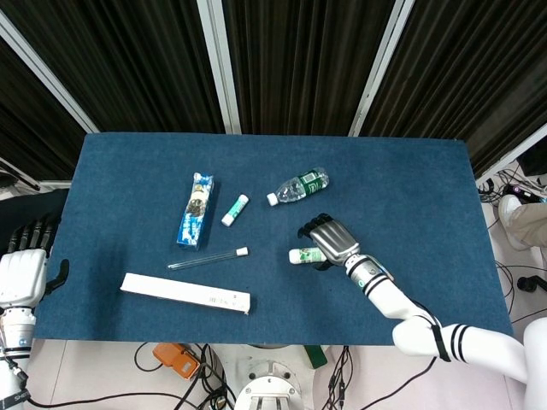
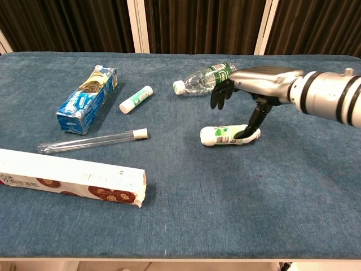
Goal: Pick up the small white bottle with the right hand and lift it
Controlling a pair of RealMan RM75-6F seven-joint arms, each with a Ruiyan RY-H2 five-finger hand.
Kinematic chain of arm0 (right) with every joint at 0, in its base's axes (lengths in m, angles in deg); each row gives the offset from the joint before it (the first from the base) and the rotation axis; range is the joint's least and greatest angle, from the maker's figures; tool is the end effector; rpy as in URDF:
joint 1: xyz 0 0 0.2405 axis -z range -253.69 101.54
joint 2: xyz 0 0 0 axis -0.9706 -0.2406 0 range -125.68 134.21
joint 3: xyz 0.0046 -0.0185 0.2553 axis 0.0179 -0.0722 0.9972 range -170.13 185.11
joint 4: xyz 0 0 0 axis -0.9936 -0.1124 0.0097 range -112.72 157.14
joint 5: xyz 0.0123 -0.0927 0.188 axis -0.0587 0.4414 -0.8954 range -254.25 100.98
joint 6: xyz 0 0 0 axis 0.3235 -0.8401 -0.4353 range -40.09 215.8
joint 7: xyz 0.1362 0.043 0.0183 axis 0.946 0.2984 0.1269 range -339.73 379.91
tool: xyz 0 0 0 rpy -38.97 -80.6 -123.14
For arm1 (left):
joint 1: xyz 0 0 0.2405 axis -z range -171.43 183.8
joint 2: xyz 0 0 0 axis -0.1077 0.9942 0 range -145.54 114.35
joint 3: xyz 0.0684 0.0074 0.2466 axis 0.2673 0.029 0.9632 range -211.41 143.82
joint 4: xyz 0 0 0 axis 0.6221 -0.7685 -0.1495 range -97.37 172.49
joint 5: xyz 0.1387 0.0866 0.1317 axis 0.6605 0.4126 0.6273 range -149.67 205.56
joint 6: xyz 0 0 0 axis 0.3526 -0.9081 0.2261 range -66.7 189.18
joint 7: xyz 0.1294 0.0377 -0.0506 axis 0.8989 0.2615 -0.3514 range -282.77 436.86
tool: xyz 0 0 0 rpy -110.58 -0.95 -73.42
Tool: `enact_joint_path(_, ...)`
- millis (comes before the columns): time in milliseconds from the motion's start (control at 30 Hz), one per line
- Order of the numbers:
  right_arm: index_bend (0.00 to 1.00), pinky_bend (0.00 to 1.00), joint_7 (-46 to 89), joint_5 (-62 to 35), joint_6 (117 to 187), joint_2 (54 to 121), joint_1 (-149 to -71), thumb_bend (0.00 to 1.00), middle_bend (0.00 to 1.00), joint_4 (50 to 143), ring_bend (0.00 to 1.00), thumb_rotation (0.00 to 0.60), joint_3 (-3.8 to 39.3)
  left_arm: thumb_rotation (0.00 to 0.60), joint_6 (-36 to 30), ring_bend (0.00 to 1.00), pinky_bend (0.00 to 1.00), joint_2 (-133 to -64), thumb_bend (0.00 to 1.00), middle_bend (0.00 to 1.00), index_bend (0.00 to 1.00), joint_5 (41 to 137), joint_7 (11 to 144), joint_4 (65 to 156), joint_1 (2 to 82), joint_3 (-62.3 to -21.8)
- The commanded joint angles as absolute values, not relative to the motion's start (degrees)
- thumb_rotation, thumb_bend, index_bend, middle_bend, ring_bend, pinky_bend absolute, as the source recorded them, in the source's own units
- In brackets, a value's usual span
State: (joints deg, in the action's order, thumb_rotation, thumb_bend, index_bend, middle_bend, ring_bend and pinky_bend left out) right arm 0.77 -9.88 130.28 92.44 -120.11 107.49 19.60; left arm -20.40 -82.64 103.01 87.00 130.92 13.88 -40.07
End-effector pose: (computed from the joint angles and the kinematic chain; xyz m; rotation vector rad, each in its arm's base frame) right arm -0.1305 -0.3386 -0.0355 2.0877 -0.9675 0.8590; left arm -0.3165 0.2064 0.1502 -1.2969 -0.8968 -0.7746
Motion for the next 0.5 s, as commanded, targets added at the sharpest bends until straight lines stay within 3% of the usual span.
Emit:
enact_joint_path(33,0.43,0.21,0.74,-10.67,130.20,93.70,-120.93,0.27,0.40,106.09,0.31,0.600,19.11,0.600,-20.43,0.02,0.07,-82.64,0.43,0.00,0.07,102.96,86.98,130.90,13.88,-40.11)
enact_joint_path(200,0.45,0.22,1.45,-11.13,130.58,95.78,-121.82,0.27,0.41,103.72,0.33,0.600,18.56,0.600,-20.37,0.02,0.07,-82.69,0.43,0.00,0.07,102.73,86.94,130.89,13.89,-40.19)
enact_joint_path(500,0.51,0.28,2.91,-10.66,131.64,97.96,-122.36,0.27,0.47,100.98,0.49,0.600,17.51,0.600,-20.09,0.02,0.07,-82.56,0.43,0.00,0.07,102.47,86.65,130.99,13.90,-40.17)
